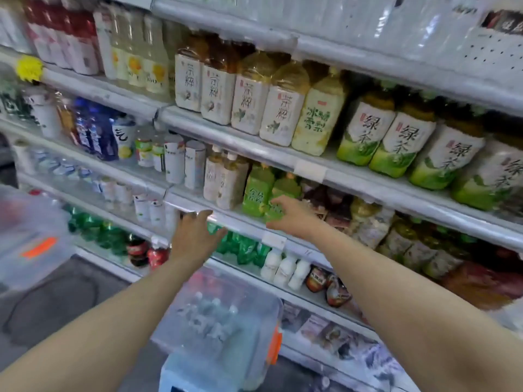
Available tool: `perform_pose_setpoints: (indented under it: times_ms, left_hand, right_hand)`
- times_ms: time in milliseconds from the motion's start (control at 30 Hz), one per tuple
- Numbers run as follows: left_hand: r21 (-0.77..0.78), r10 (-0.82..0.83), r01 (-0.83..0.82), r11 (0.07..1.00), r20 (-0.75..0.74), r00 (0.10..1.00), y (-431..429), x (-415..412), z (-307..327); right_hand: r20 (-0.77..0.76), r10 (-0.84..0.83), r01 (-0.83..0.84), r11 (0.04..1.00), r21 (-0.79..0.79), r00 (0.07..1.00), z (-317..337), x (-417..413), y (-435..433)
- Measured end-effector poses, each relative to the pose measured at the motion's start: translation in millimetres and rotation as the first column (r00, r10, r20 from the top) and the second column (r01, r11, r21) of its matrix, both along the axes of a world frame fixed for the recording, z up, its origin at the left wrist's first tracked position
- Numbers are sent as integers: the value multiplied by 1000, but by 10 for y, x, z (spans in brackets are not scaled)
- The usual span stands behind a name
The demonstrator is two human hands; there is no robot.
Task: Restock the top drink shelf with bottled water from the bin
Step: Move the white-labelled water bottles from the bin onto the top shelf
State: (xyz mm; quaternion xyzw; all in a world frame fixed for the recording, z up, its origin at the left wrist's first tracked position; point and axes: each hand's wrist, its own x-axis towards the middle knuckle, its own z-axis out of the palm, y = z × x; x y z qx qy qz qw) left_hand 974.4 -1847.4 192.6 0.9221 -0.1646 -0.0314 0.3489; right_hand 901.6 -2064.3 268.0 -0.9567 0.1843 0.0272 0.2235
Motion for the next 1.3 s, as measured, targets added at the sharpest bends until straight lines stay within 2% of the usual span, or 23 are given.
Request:
perform_pose_setpoints:
  times_ms: [267, 400, 500, 633, 733, 867, 1033, 1100, 1167, 1300]
  left_hand:
    - [246, 183, -107, 963, -310, 933, 308, -82, -1659]
    - [328, 302, -168, 930, -415, 858, 322, -260, -2389]
    - [441, 341, -159, 883, -371, 863, 296, -368, -2819]
    - [584, 355, -168, 794, -221, 908, 210, -505, -3184]
    - [589, 379, -263, 764, -80, 922, 134, -535, -3360]
    - [560, 412, -348, 752, 14, 911, 121, -544, -3482]
    - [542, 416, -368, 756, 37, 909, 124, -550, -3512]
    - [535, 416, -372, 759, 40, 908, 130, -550, -3521]
    - [530, 417, -376, 760, 45, 908, 135, -550, -3530]
    - [522, 415, -374, 766, 43, 909, 142, -553, -3542]
  right_hand:
    - [-319, 55, 21, 973, 229, 946, -1729, 312, 3]
    - [-475, 63, 159, 896, 414, 878, -2619, 376, 23]
    - [-583, 34, 313, 817, 484, 812, -3232, 445, 57]
    - [-674, -56, 505, 709, 493, 737, -3937, 533, 110]
    - [-743, -91, 615, 632, 472, 663, -4428, 581, 132]
    - [-814, -163, 751, 517, 411, 557, -4880, 624, 194]
    - [-824, -164, 797, 411, 443, 542, -5104, 660, 256]
    - [-842, -169, 831, 345, 437, 513, -5117, 710, 274]
    - [-851, -174, 846, 321, 426, 495, -5140, 752, 289]
    - [-819, -149, 817, 289, 499, 554, -5157, 688, 319]
